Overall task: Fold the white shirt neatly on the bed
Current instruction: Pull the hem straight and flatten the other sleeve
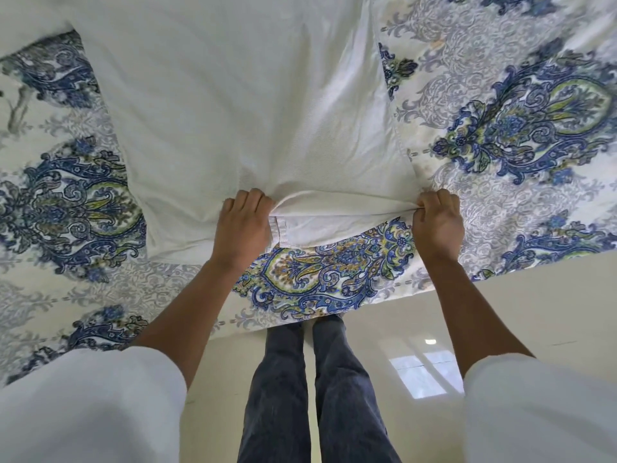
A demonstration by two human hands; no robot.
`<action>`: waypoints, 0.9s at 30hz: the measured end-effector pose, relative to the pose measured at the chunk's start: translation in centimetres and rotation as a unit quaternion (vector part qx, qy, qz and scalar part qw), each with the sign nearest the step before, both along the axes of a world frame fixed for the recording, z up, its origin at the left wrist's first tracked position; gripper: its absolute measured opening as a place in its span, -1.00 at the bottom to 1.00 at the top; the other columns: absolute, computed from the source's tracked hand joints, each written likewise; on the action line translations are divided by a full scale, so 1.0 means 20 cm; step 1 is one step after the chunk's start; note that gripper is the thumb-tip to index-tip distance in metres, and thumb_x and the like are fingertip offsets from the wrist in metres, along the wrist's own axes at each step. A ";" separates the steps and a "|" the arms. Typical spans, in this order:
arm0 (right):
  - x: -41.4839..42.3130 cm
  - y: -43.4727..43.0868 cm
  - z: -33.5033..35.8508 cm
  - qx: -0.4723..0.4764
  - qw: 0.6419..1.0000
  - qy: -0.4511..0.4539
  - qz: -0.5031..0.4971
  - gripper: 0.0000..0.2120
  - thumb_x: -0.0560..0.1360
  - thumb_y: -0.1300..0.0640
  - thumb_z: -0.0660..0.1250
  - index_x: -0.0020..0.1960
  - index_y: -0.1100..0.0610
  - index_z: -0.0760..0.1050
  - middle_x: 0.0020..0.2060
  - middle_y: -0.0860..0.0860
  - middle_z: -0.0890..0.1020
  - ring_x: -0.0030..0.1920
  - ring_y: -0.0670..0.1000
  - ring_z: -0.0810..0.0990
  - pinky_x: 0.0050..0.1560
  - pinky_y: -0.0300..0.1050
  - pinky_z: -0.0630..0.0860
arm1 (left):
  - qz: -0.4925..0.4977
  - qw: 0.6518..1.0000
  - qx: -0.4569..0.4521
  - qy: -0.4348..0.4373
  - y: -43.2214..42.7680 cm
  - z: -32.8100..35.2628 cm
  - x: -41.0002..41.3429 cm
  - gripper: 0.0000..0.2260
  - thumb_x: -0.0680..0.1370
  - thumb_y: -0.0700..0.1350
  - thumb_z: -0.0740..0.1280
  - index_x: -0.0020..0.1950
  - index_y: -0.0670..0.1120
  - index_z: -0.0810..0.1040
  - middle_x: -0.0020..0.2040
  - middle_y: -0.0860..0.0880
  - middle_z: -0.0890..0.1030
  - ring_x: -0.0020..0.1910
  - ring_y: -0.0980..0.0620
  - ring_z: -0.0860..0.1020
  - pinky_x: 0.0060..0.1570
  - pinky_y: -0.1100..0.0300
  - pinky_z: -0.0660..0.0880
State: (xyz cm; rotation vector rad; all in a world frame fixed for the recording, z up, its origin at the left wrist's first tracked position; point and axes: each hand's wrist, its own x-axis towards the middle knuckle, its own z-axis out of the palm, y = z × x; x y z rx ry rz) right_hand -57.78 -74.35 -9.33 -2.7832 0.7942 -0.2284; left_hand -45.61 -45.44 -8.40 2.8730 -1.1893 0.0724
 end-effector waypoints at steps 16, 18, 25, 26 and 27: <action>0.01 0.55 0.15 0.468 0.849 0.071 -0.236 -0.88 0.49 0.20 0.31 -0.02 0.23 0.54 -0.23 0.08 0.61 -0.21 0.05 0.54 -0.26 -0.17 0.41 | 0.166 0.982 -0.079 0.046 0.12 0.01 -0.49 -0.76 0.39 -0.19 0.23 0.04 -0.14 0.45 0.03 -0.14 0.52 0.03 -0.08 0.39 -0.03 0.06 0.28; 0.06 0.64 0.16 0.623 0.699 0.022 -0.349 -0.87 0.52 0.21 0.31 -0.01 0.28 0.52 -0.30 0.09 0.59 -0.30 0.03 0.55 -0.37 -0.18 0.47 | 0.376 0.885 -0.209 0.178 0.05 0.05 -0.52 -0.84 0.43 -0.26 0.29 0.01 -0.19 0.47 -0.07 -0.14 0.53 -0.03 -0.11 0.44 -0.09 0.06 0.37; 0.12 0.71 0.15 0.741 0.550 0.035 -0.383 -0.86 0.48 0.14 0.35 -0.24 0.10 0.48 -0.52 -0.04 0.60 -0.39 -0.07 0.50 -0.30 -0.21 0.35 | 0.602 0.220 -0.610 0.466 -0.15 0.17 -0.36 -0.85 0.56 -0.27 0.21 -0.19 -0.11 0.46 -0.24 -0.03 0.53 -0.20 0.04 0.52 -0.18 0.21 0.38; 0.13 0.72 0.14 0.744 0.553 0.054 -0.371 -0.87 0.48 0.14 0.36 -0.23 0.10 0.48 -0.54 -0.04 0.59 -0.44 -0.09 0.48 -0.35 -0.21 0.32 | 0.608 0.193 -0.600 0.482 -0.15 0.17 -0.33 -0.84 0.56 -0.27 0.22 -0.20 -0.10 0.46 -0.25 -0.01 0.54 -0.19 0.05 0.53 -0.18 0.23 0.39; 0.14 0.73 0.14 0.746 0.554 0.073 -0.363 -0.88 0.47 0.14 0.37 -0.21 0.11 0.48 -0.55 -0.04 0.57 -0.51 -0.10 0.44 -0.41 -0.23 0.29 | 0.612 0.187 -0.582 0.501 -0.16 0.16 -0.31 -0.84 0.55 -0.27 0.24 -0.21 -0.10 0.46 -0.28 -0.01 0.56 -0.20 0.07 0.53 -0.21 0.26 0.38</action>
